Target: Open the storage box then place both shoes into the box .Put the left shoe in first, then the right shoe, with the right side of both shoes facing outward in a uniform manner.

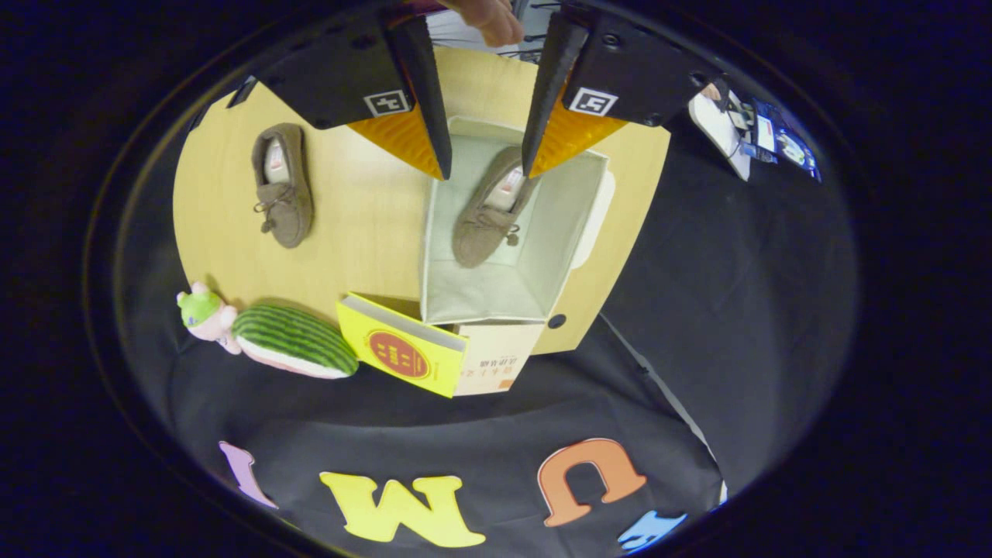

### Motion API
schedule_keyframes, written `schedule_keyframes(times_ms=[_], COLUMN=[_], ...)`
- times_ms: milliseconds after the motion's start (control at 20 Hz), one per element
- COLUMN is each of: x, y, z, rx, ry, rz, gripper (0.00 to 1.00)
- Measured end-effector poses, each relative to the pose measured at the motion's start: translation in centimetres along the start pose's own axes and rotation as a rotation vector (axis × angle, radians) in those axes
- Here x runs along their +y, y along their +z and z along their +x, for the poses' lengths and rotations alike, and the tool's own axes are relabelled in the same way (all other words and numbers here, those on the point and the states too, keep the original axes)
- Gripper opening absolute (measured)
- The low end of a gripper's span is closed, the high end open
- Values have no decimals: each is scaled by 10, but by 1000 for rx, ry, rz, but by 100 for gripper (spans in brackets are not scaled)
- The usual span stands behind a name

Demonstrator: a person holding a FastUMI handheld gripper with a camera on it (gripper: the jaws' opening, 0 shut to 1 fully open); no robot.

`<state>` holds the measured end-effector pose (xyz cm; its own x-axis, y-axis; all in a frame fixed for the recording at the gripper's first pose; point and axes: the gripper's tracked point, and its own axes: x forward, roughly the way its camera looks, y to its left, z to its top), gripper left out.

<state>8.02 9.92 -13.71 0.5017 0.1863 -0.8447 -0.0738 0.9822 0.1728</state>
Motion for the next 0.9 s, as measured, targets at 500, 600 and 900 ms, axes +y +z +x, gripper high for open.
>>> schedule_keyframes(times_ms=[500, 600, 900], x=[-111, -147, -234], y=[-2, -8, -36], z=[-18, -18, -6], rx=[-51, -54, -26], ry=[-121, -180, -273], rz=[54, 128, 208], gripper=[73, 92, 98])
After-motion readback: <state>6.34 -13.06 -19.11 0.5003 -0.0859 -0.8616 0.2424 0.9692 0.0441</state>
